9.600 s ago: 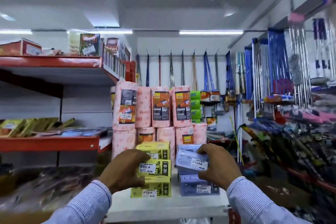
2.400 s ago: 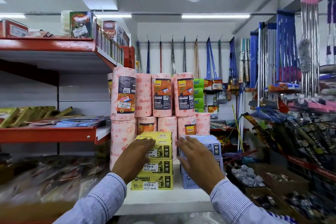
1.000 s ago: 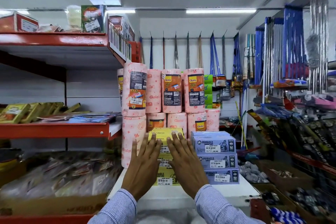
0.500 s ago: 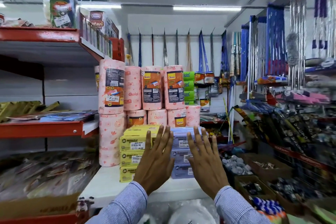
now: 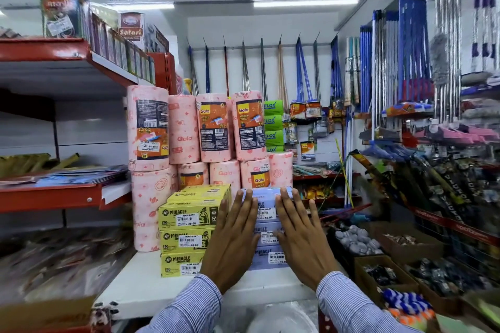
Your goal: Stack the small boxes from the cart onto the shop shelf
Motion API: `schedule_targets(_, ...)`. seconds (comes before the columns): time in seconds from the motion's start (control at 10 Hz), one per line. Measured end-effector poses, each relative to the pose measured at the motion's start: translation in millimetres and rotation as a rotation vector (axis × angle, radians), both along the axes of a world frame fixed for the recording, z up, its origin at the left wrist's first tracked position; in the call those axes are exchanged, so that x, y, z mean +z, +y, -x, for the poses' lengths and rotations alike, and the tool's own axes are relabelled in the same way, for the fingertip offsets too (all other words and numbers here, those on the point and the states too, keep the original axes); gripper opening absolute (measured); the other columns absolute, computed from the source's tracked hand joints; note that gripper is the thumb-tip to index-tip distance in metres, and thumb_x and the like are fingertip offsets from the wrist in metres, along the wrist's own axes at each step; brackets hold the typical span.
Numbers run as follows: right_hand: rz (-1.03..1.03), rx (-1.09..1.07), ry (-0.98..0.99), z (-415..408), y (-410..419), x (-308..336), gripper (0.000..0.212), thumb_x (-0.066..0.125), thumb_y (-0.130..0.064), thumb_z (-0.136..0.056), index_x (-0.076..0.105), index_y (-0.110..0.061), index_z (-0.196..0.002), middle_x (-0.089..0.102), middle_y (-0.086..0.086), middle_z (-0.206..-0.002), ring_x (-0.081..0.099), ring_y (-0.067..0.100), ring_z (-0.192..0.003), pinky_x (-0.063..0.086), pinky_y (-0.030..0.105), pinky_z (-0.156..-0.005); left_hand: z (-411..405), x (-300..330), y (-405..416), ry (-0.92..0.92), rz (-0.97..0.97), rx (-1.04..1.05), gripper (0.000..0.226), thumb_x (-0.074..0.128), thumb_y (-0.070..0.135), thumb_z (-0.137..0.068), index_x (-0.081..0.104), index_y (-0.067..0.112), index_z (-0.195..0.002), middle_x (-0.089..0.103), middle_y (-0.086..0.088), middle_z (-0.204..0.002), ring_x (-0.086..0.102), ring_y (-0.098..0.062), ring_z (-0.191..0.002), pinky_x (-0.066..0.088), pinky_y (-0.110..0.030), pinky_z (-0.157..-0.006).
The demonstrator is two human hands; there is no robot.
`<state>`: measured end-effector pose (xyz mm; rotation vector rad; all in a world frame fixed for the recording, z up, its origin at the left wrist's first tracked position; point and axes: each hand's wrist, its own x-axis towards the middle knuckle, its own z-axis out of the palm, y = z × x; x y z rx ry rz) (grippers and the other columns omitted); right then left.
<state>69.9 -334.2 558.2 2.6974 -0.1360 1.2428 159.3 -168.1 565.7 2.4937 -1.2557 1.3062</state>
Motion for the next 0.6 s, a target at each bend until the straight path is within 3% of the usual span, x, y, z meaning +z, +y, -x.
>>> schedule_targets(0.3,-0.025,0.021,0.002,-1.5,-2.4,-2.3,0.067,0.035,-0.038,-0.100,-0.001,-0.015,-0.152,-0.004,0.004,-0.162,-0.006,0.023,-0.148,0.010,0.055,-0.115,2.1,-1.2,-2.8,0.009,0.009,-0.020,0.068,0.038,0.035,-0.101,0.003,0.006,-0.152,-0.001,-0.015,-0.163,-0.009,-0.029,-0.150,0.018,-0.057,-0.118)
schedule_targets(0.6,-0.031,0.019,-0.037,5.4,4.4,-2.7,0.067,0.035,-0.037,-0.099,0.001,-0.013,-0.152,-0.003,0.005,-0.162,-0.004,0.024,-0.148,0.014,0.058,-0.113,1.4,-2.8,2.6,-0.010,-0.010,-0.022,0.068,0.034,0.039,-0.103,-0.002,0.008,-0.152,-0.007,-0.013,-0.163,-0.012,-0.028,-0.149,0.017,-0.057,-0.118)
